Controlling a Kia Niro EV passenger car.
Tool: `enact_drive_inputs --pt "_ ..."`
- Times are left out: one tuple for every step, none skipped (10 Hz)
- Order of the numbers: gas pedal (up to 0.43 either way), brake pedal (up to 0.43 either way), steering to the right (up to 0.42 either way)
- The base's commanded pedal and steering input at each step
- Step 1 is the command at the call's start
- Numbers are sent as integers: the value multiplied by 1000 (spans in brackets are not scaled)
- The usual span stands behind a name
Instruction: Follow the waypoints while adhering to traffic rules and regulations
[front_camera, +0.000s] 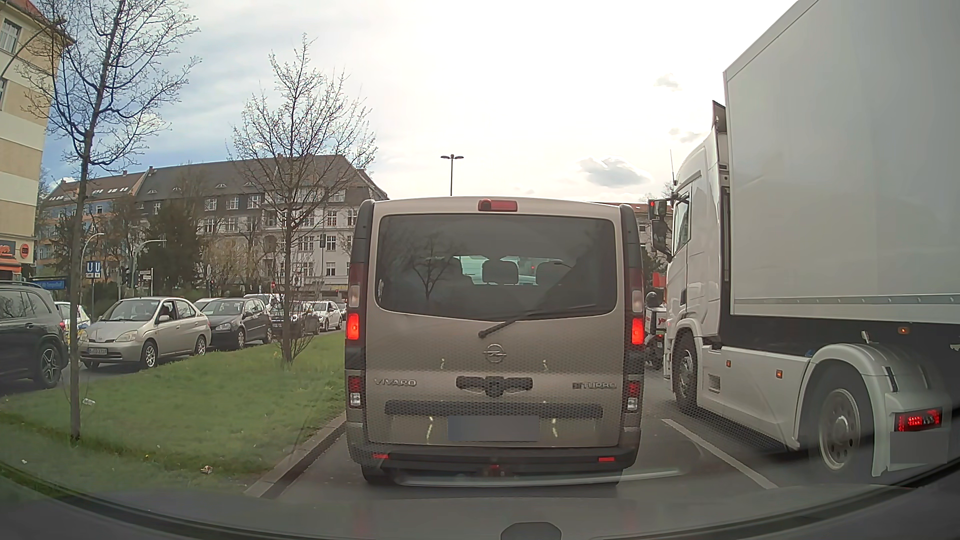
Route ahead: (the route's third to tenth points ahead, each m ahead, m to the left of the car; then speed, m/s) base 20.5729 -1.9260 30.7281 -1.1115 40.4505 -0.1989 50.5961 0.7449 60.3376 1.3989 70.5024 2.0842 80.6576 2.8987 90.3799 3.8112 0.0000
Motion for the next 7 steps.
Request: enact_drive_inputs --pt "0 299 -3" --pt "0 299 -3" --pt "0 299 -3" --pt "0 299 -3" --pt "0 299 -3" --pt "0 299 -3" --pt "0 299 -3"
